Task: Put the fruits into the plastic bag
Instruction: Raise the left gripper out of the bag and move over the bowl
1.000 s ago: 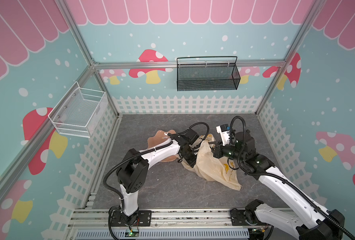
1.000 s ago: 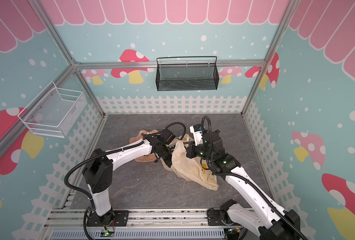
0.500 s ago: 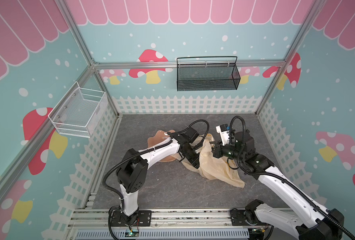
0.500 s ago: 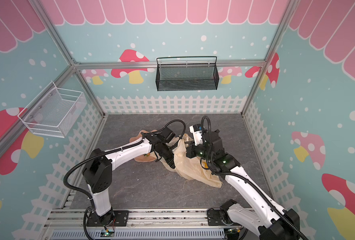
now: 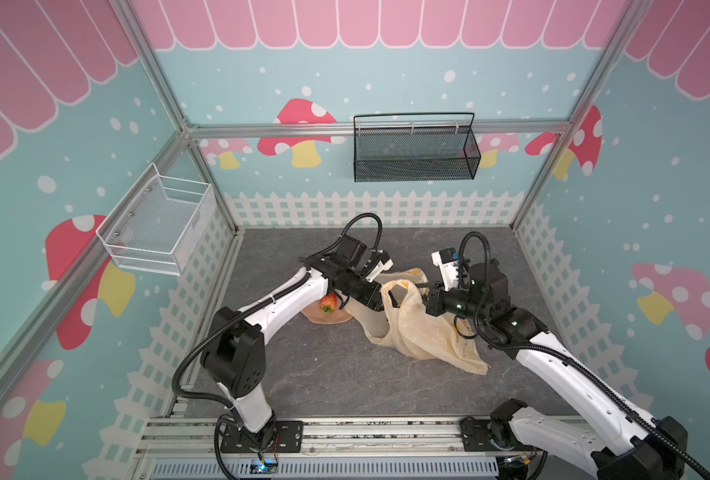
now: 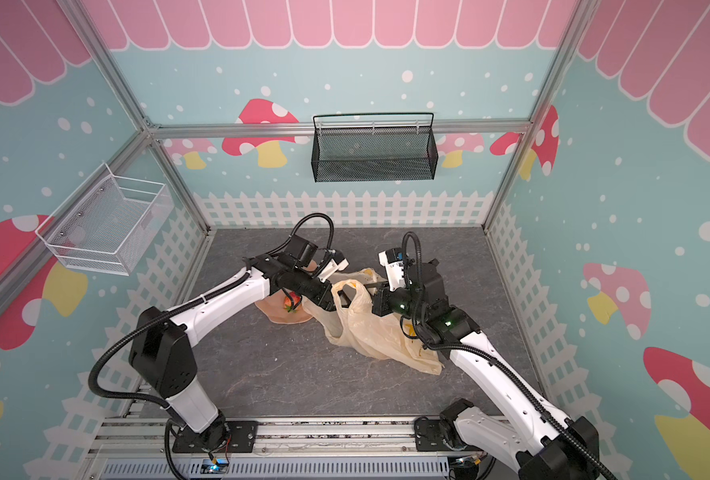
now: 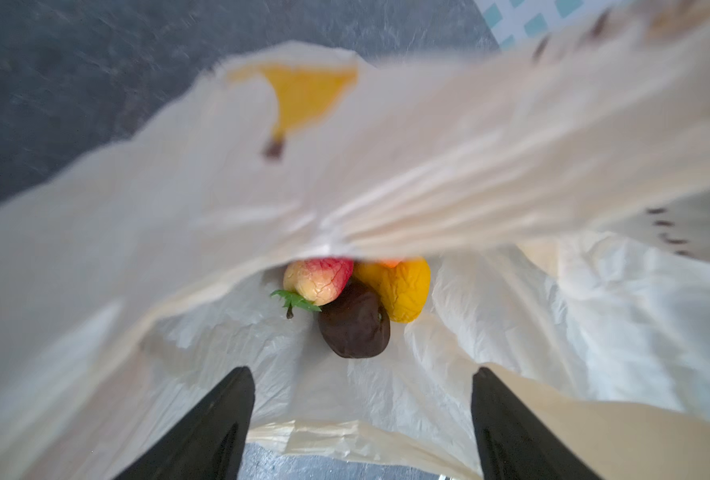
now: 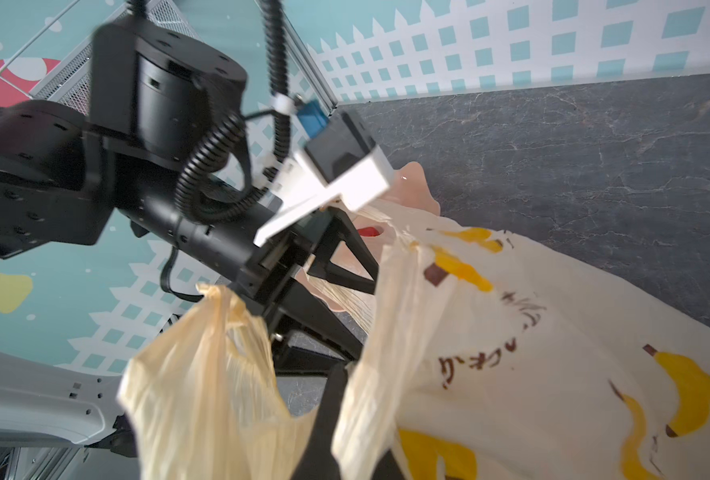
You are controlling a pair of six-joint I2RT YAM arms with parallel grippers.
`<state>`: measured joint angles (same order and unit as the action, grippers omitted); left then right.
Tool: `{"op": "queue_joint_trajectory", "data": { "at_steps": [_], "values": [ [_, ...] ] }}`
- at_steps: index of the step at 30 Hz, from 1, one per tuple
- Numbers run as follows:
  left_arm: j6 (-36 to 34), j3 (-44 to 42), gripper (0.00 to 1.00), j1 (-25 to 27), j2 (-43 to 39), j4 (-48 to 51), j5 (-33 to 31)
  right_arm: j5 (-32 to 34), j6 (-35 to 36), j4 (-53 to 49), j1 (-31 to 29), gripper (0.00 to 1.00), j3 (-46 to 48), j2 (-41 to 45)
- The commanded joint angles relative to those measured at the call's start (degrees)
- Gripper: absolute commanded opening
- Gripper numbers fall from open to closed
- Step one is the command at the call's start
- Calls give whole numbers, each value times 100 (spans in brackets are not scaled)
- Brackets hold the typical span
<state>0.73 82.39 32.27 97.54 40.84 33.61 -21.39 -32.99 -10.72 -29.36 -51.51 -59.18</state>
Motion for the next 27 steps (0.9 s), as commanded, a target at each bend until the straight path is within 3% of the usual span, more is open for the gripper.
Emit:
{"op": "queue_joint_trajectory", "data": {
  "at_steps": [1, 11, 20, 27],
  "values": [
    [173, -192, 83, -67, -335, -181, -108, 61, 91, 66, -34, 0, -171, -64],
    [19, -711, 83, -190, -1148, -73, 9, 51, 93, 81, -30, 0, -185, -85],
    [362, -1098, 82, -732, -1690, -440, 344, 40, 66, 132, -27, 0, -136, -90],
    [909, -1756, 82, -1355, -2398, -1154, -166, 56, 22, 202, -30, 0, -64, -19]
  ]
}}
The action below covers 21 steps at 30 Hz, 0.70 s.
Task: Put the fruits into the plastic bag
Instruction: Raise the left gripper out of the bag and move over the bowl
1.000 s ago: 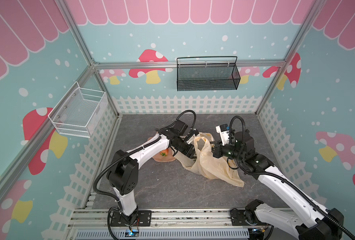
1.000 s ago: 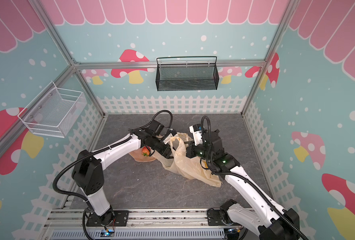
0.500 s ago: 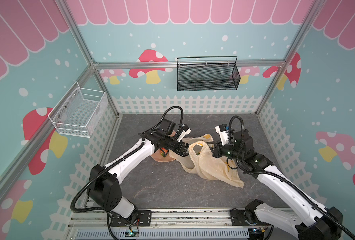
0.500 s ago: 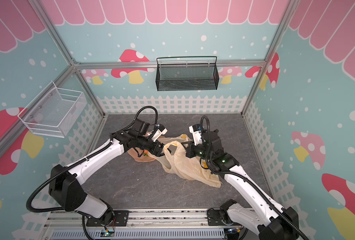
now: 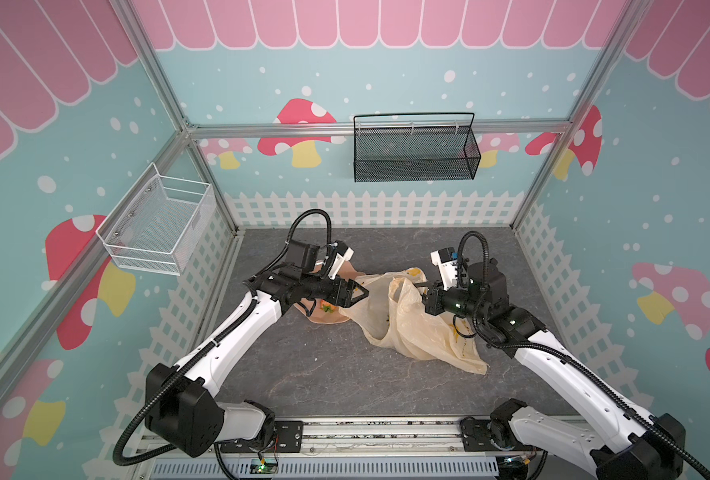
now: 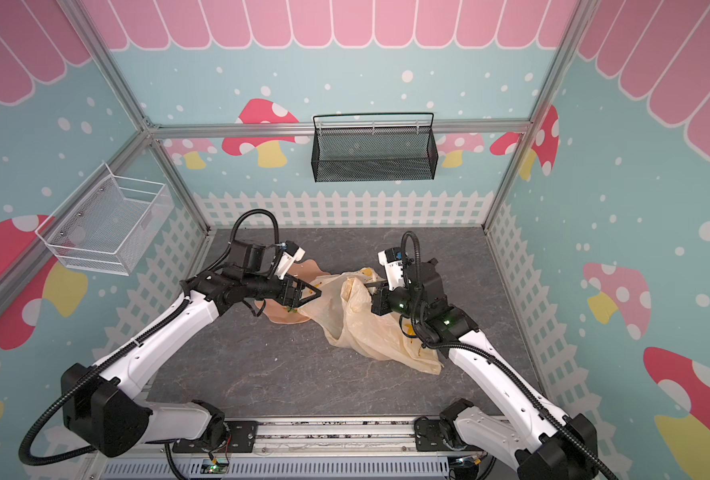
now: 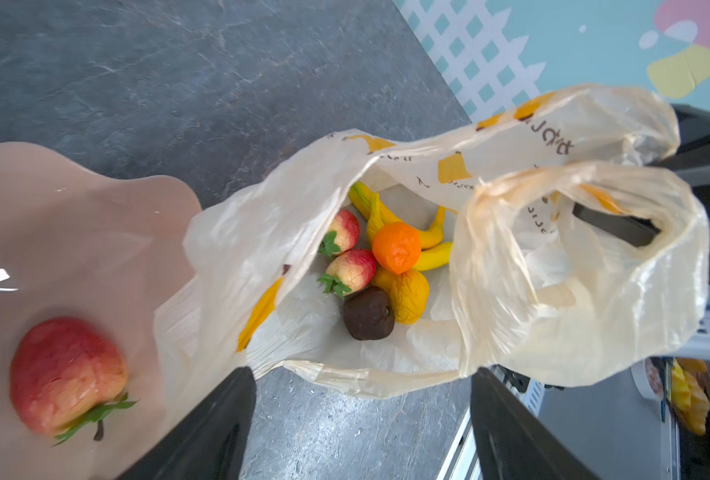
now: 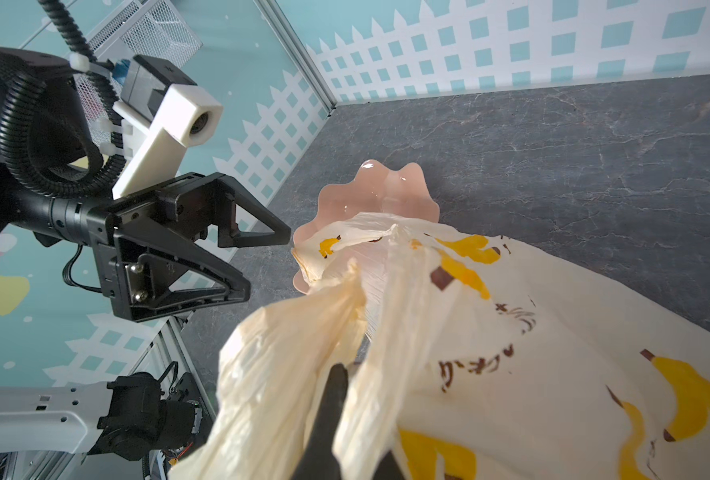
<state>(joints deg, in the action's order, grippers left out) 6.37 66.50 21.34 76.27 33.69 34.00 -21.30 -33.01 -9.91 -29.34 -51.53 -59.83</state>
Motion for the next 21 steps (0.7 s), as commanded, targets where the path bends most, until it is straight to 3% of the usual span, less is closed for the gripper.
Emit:
{"op": "queue_joint_trajectory", "data": {
  "at_steps": [1, 5, 8, 15, 21],
  "values": [
    [446, -232, 82, -351, -333, -495, -344, 39, 23, 121, -33, 0, -55, 51],
    [898, -413, 83, -885, -412, -511, -897, 27, 15, 122, -31, 0, -57, 42],
    [1028, -337, 89, -1071, -267, -139, -1699, 52, 15, 134, -30, 0, -78, 53],
    [726, 487, 93, -850, 814, 1324, -3120, 12, 19, 124, -32, 0, -107, -2],
    [956, 962, 93, -614, 1615, 1739, -3641, 29, 40, 93, -29, 0, -151, -19]
  ]
}}
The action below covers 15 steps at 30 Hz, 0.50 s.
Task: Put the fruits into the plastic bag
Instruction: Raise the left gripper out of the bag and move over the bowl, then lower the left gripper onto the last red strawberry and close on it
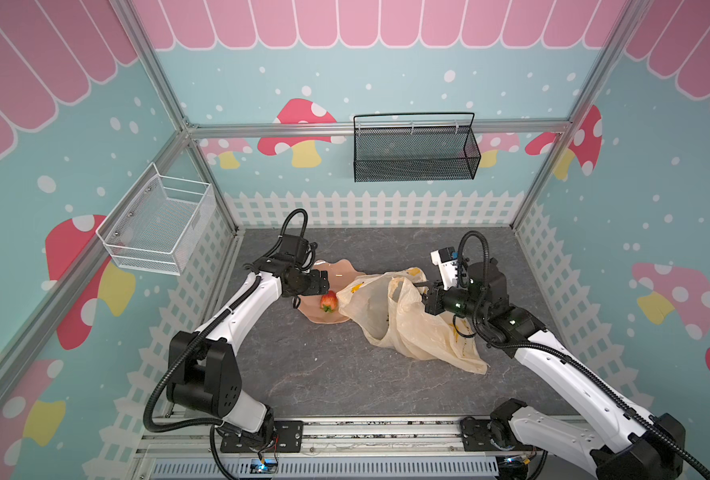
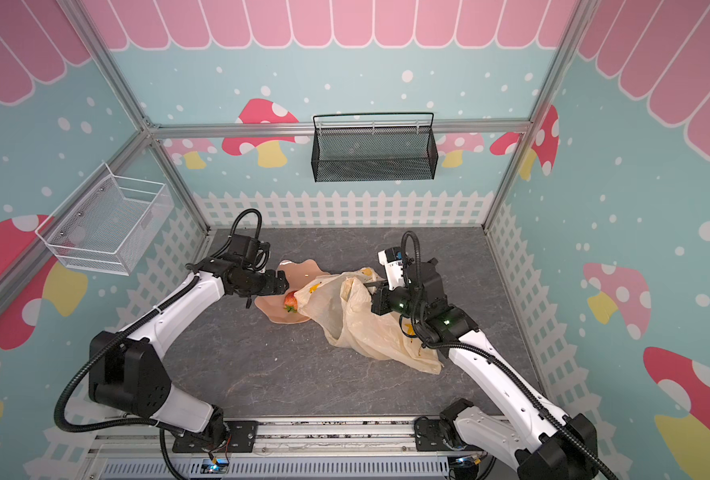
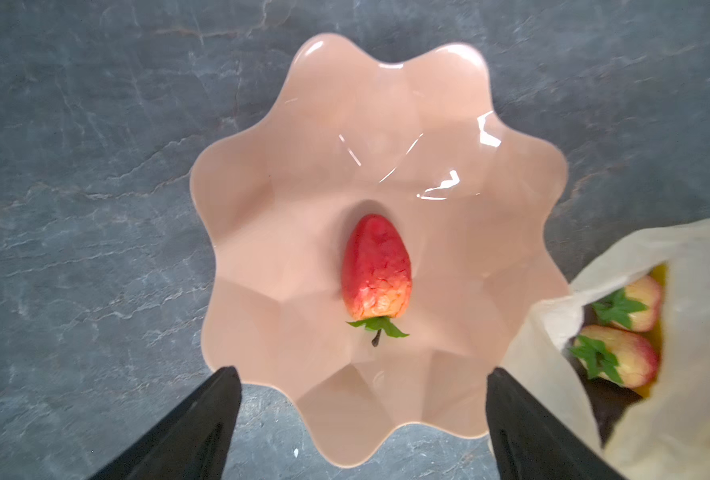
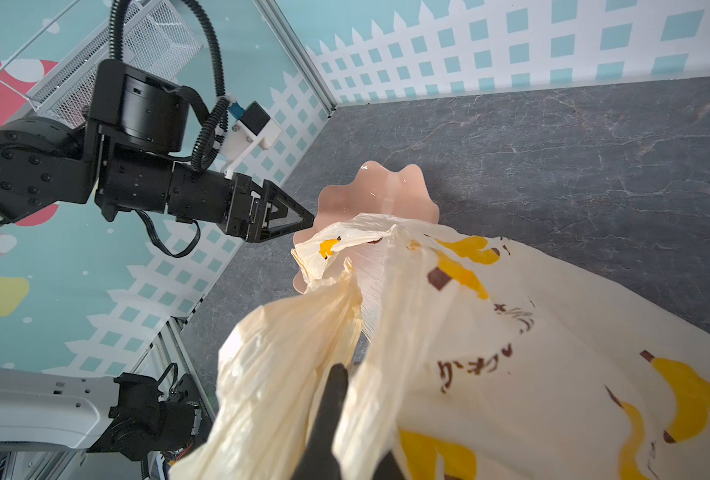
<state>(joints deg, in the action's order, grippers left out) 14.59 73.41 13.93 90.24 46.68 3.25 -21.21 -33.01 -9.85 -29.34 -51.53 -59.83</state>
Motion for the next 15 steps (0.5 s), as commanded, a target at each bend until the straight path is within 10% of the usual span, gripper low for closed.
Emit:
{"op": "queue_joint_trajectory", "data": {
  "at_steps": [1, 15],
  "values": [
    [169, 332, 93, 197, 354, 452, -616, 18, 41, 84, -36, 0, -151, -19],
    [590, 875, 87, 637, 1794, 492, -575, 95, 27, 7, -29, 0, -144, 77]
  ]
}}
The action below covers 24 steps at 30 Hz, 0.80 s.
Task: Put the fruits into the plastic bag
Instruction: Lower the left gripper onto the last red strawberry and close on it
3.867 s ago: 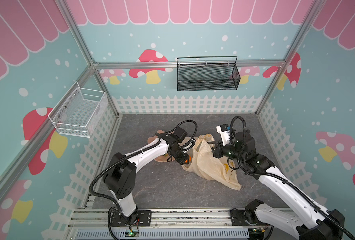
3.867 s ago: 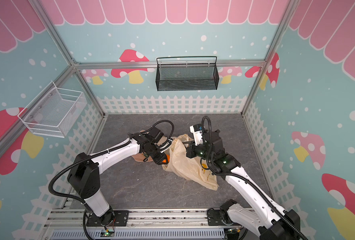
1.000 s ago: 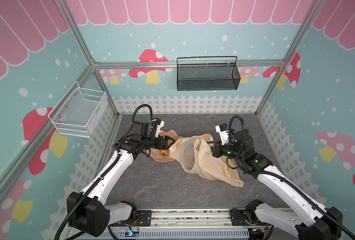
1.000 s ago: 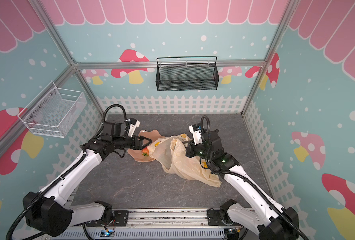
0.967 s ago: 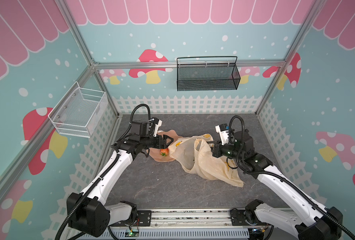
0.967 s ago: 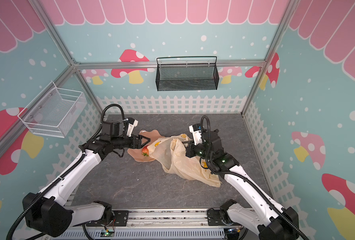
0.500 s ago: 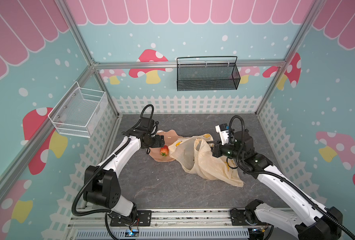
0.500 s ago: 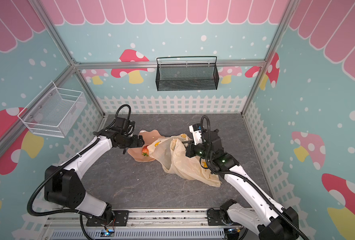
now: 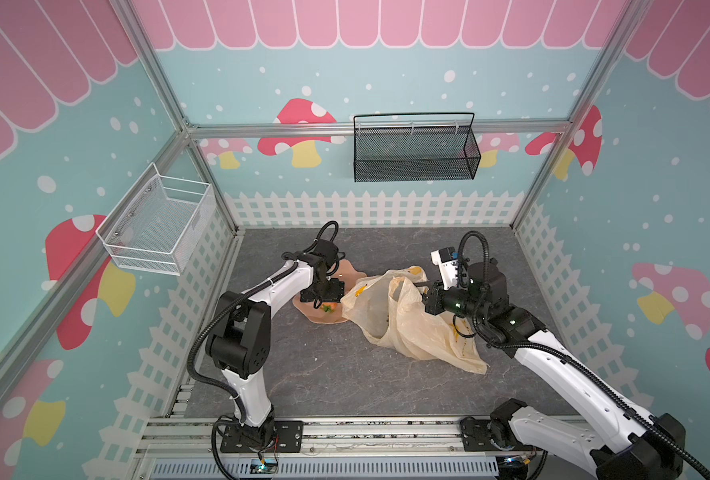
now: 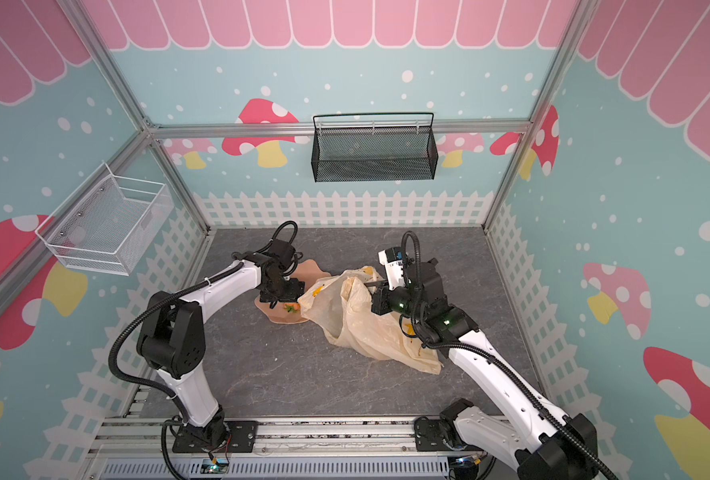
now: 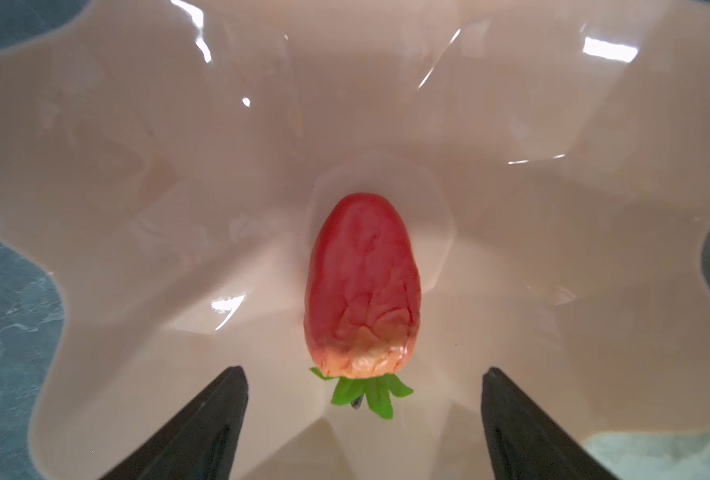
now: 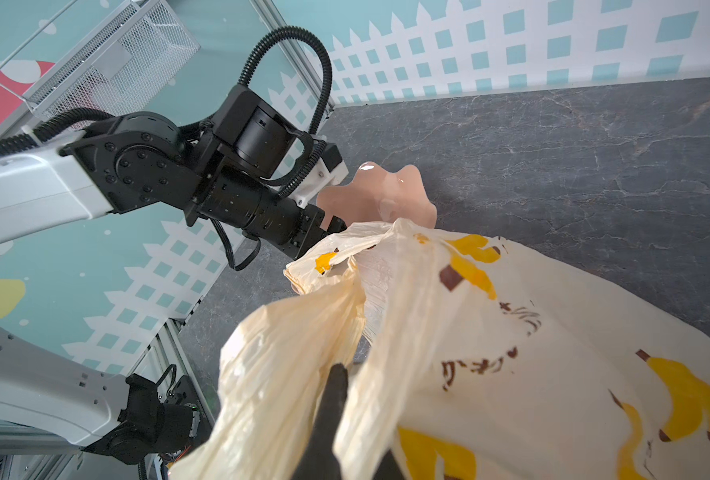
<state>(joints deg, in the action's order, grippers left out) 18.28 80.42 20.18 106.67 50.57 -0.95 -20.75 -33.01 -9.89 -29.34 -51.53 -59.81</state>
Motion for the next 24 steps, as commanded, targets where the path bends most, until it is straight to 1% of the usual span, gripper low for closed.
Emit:
{"op": "queue_joint_trajectory", "data": {
  "at_steps": [1, 7, 11, 14, 16, 20, 24],
  "values": [
    [245, 170, 87, 19, 206, 103, -173, 61, 33, 10, -33, 0, -138, 83],
    [321, 169, 83, 33, 458, -53, -147, 72, 43, -4, -36, 0, -141, 84],
    [256, 295, 78, 13, 621, -65, -199, 58, 50, 3, -32, 0, -151, 51],
    [220, 357, 73, 11, 751, -65, -155, 62, 58, -1, -33, 0, -156, 57],
    [200, 372, 68, 3, 801, -64, -151, 71, 52, -4, -30, 0, -147, 70],
    [121, 437, 62, 10, 890, -64, -115, 47, 32, 8, -31, 0, -125, 66],
    [1, 458, 52, -12, 933, -60, -99, 56, 46, 13, -30, 0, -123, 49]
  ]
}}
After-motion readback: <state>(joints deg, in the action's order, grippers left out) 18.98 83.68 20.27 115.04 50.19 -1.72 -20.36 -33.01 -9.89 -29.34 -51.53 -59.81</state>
